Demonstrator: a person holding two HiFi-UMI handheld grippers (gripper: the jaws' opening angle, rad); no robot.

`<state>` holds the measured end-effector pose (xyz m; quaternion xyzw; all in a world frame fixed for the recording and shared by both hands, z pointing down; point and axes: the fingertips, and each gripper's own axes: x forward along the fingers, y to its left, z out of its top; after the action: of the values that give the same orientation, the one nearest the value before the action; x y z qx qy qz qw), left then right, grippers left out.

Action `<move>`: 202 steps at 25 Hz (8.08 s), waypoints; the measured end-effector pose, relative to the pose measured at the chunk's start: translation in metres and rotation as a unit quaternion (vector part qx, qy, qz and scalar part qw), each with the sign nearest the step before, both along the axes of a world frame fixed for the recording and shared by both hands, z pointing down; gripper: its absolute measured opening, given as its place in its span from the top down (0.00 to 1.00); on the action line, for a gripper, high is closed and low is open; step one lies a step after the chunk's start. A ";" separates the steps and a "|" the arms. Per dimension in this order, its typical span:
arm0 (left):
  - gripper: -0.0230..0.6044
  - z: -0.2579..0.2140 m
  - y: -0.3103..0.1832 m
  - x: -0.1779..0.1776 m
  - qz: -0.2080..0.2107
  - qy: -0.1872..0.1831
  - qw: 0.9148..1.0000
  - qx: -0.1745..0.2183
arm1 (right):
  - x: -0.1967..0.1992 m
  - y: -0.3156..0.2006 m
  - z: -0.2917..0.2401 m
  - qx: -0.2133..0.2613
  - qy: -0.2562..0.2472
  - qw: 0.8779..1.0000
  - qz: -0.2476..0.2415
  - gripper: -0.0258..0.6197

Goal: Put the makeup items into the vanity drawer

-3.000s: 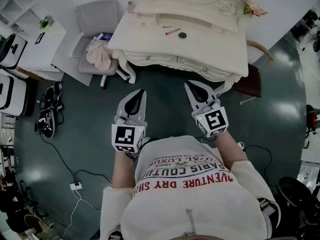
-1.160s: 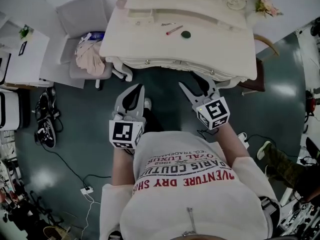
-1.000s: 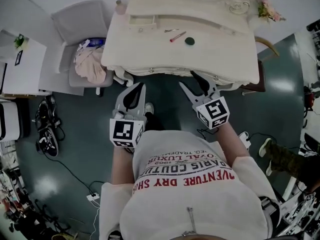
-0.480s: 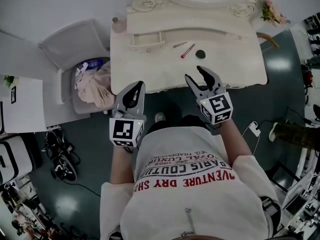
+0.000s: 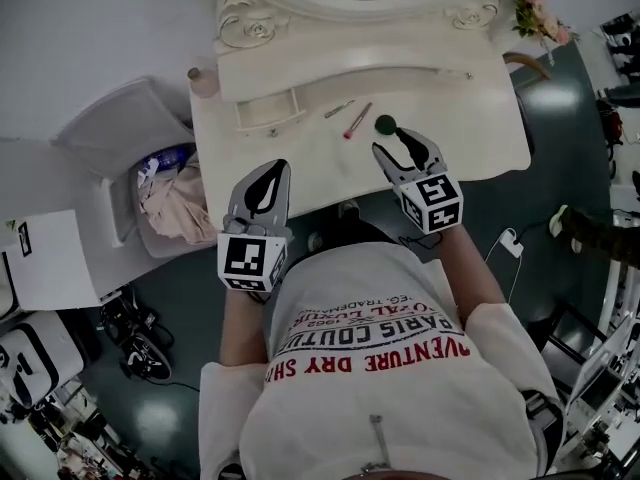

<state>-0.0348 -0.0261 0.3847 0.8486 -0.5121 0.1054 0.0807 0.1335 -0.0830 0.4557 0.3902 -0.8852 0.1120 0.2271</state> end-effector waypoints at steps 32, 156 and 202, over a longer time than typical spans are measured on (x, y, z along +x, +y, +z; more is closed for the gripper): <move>0.95 0.066 -0.105 0.059 -0.022 0.000 0.997 -0.068 | 0.042 -0.077 0.168 -0.215 0.140 0.965 -0.047 0.68; 0.95 0.001 -0.055 -0.142 -0.118 0.006 0.993 0.010 | -0.211 -0.084 0.051 -0.076 0.071 0.976 -0.193 0.88; 0.95 0.040 -0.096 -0.091 -0.006 0.006 0.999 -0.047 | -0.090 -0.082 0.141 -0.173 0.136 0.975 -0.025 0.68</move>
<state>-0.1260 -0.1219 0.4243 0.8414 -0.5111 0.1238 0.1243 0.0430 -0.1652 0.5969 0.3340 -0.8230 0.2036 0.4119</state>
